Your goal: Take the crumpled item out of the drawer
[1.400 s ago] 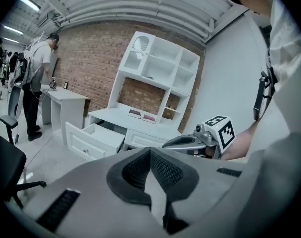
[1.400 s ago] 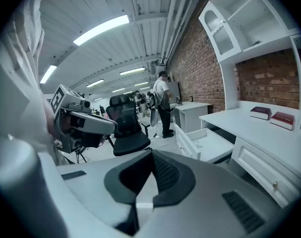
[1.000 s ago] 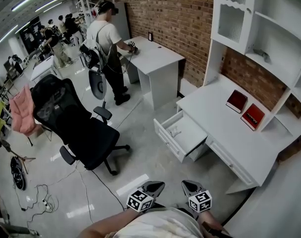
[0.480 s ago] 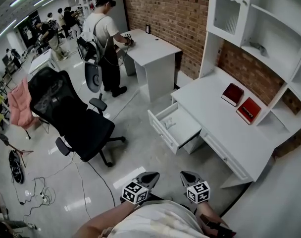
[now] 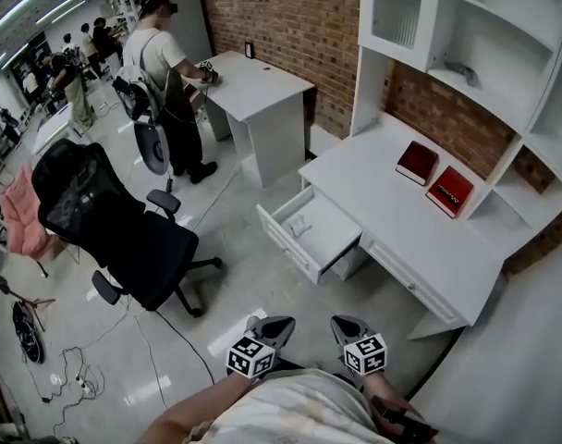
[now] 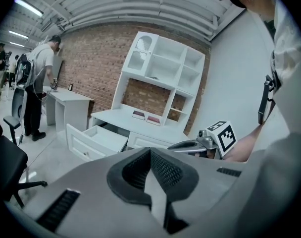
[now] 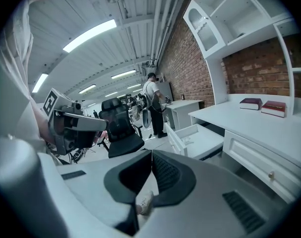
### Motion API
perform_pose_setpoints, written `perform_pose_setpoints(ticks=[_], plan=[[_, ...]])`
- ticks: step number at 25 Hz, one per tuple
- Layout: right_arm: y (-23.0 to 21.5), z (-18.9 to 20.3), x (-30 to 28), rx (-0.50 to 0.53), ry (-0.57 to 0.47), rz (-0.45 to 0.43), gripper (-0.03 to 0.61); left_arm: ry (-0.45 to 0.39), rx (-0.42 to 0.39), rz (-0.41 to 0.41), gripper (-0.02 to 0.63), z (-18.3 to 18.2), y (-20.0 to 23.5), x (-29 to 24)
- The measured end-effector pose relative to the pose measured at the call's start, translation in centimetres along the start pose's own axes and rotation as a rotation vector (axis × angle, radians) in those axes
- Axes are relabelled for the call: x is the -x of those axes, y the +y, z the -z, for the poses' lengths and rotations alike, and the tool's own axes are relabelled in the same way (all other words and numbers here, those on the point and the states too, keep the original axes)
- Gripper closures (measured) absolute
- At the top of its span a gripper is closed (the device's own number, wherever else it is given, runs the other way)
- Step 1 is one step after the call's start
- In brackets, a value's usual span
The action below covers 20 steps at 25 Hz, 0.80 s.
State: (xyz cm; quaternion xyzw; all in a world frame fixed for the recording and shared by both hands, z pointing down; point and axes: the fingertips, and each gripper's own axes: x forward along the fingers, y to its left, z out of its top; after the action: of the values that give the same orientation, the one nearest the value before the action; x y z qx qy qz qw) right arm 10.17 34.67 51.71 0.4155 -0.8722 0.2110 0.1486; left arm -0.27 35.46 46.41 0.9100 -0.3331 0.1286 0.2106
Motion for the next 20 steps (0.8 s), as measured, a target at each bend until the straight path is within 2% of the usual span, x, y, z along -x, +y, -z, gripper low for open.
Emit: perform_pose_setpoints(ticks=[7, 20], plan=[[-2.1, -0.9, -1.5, -0.025, 0.011, 0.037, 0.554, 0.007, 0.003, 0.056, 0.594, -1.1, 1.8, -2.6], [-4.9, -7.0, -8.8, -0.023, -0.006, 0.066, 0.554, -0.013, -0.011, 0.081, 0.594, -6.6, 10.3, -5.8]])
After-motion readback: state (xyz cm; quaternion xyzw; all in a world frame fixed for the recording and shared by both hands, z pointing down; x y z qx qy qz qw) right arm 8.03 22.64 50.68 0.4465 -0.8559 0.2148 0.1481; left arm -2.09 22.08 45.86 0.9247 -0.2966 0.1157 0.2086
